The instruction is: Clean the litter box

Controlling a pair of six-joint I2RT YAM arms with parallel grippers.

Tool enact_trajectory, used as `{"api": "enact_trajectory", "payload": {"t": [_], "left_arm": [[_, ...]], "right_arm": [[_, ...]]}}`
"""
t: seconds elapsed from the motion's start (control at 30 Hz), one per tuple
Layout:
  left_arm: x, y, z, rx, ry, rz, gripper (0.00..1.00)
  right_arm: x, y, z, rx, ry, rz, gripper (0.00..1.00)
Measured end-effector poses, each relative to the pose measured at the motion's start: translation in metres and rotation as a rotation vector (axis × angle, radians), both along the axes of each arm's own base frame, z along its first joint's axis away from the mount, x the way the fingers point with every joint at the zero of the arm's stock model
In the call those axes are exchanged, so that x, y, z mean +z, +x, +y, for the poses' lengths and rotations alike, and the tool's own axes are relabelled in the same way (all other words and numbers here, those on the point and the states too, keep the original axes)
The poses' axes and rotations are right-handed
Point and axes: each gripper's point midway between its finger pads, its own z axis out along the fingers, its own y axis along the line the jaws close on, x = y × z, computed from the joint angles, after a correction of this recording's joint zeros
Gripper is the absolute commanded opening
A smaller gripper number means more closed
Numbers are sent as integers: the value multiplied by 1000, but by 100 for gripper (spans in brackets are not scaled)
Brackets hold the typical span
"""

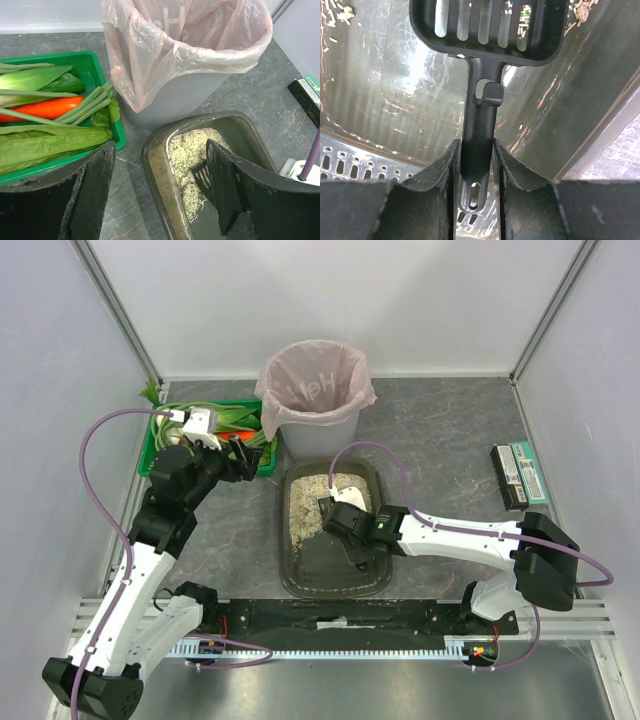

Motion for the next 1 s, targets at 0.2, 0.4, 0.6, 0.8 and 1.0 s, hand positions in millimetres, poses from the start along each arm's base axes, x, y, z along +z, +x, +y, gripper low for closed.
{"api": "enact_trajectory", "payload": {"t": [0.2,0.4,0.6,0.8,1.0], "left_arm": [[-5,-2,-3,-16,15,4,80],[-6,-5,-11,-50,16,5,81],[-10,-9,-23,-96,22,16,81],[-22,-13,-44,-177,33,55,83],[-49,-22,-79,-351,31,160,86]], "right_arm": [[0,1,-3,-10,-14,-3,20],[6,0,-8,-12,-37,0,9],[30,2,-5,13,-2,-28,1],[53,6,-5,53,31,-73,0],[68,2,-9,167,10,-135,0]]}}
